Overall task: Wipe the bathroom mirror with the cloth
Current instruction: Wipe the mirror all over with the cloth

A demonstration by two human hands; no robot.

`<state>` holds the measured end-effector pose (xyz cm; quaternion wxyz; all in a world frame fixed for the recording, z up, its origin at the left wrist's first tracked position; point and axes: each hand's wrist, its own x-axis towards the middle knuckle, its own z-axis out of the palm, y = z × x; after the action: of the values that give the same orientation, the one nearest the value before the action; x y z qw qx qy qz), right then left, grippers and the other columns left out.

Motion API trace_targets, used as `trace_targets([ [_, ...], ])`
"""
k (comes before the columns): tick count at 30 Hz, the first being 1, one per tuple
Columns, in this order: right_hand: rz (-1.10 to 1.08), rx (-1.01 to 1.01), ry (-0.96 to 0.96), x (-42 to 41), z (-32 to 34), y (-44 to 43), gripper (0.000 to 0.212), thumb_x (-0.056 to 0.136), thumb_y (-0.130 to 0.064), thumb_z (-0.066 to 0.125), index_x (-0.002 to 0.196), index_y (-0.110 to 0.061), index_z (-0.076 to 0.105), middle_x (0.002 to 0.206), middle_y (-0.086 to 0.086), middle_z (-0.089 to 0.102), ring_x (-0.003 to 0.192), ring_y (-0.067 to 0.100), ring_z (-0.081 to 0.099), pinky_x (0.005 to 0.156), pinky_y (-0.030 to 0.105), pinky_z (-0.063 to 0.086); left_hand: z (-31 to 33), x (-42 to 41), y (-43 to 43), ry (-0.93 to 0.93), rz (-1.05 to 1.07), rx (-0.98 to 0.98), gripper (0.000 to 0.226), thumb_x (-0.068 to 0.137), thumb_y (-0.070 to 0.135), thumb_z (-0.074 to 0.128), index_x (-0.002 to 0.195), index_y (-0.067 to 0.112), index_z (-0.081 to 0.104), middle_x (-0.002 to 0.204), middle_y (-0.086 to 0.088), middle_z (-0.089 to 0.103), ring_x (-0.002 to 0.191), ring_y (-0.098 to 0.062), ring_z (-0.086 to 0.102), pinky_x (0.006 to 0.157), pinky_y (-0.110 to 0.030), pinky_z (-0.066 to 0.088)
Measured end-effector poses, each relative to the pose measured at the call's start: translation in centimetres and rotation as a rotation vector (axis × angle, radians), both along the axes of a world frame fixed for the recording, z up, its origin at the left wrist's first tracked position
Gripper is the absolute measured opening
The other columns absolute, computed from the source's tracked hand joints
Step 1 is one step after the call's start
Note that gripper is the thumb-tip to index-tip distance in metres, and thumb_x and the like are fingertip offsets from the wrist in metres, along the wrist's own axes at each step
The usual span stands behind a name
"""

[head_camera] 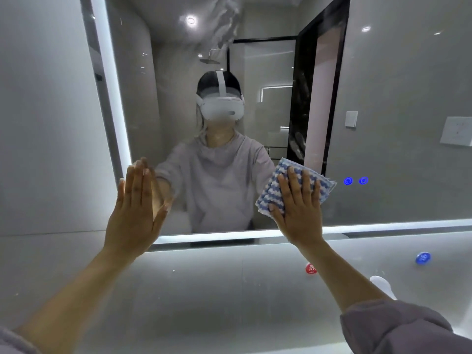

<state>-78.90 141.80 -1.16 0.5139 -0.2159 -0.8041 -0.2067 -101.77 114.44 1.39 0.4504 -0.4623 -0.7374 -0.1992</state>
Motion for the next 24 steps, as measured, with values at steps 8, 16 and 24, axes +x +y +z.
trace_targets([
  [8, 0.014, 0.068, 0.035, -0.5, -0.2, 0.5, 0.067, 0.097, -0.056, 0.026, 0.152, -0.018, 0.016, 0.162, 0.001, 0.004, 0.149, 0.027, 0.001, 0.120, 0.050, 0.002, -1.7, -0.7, 3.5, 0.071, 0.179, 0.030, 0.086, 0.095, 0.052, 0.028, 0.147, -0.013, 0.006, 0.158, -0.029, 0.002, 0.147, -0.043, 0.001, 0.121, -0.049, -0.001],
  [16, 0.034, 0.084, 0.052, -0.6, -0.4, 0.5, 0.067, 0.099, -0.057, 0.022, 0.154, -0.024, 0.004, 0.162, 0.001, 0.006, 0.149, 0.026, -0.001, 0.120, 0.051, 0.001, -2.7, -2.5, 4.4, 0.147, 0.179, 0.116, 0.084, 0.096, 0.052, 0.026, 0.147, -0.012, 0.008, 0.158, -0.027, 0.003, 0.147, -0.044, 0.004, 0.120, -0.054, 0.004],
  [24, -0.002, 0.031, 0.085, -0.8, -0.5, -0.4, 0.067, 0.099, -0.055, 0.022, 0.154, -0.025, 0.000, 0.159, 0.002, 0.012, 0.149, 0.026, -0.001, 0.119, 0.051, -0.001, -2.5, -2.2, 4.5, 0.168, 0.089, 0.228, 0.081, 0.098, 0.054, 0.021, 0.150, -0.006, 0.008, 0.156, -0.029, 0.015, 0.147, -0.041, 0.009, 0.120, -0.052, 0.008],
])
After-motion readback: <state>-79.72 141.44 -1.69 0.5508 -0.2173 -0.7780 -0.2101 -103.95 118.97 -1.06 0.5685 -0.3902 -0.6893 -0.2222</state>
